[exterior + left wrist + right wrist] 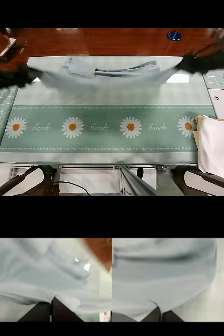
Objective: Fold the shirts.
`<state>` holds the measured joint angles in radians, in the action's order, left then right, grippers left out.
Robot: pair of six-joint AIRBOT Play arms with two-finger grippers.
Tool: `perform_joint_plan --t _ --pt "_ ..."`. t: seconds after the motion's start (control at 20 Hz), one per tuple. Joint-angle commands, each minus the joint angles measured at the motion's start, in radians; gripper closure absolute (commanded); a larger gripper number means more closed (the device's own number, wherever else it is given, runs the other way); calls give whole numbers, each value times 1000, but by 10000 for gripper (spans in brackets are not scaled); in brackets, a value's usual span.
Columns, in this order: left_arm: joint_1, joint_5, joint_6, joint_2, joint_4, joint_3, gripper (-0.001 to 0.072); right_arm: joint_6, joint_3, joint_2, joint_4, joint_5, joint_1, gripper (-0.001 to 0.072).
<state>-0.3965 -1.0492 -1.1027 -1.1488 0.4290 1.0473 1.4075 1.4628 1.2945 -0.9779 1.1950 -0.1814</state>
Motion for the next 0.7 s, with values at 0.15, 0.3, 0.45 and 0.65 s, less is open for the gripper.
perform_joint_plan --t 0.15,0.3,0.45,0.65 --pt "-8 182 -179 224 309 571 687 89 598 -175 -274 137 6 690" --pt "-32 146 -246 357 517 641 687 89 598 -340 -302 169 6 690" --pt "-31 79 -261 488 696 640 687 89 598 -460 -334 230 6 690" --pt "93 10 -266 589 879 595 687 98 515 -578 -394 331 6 690"
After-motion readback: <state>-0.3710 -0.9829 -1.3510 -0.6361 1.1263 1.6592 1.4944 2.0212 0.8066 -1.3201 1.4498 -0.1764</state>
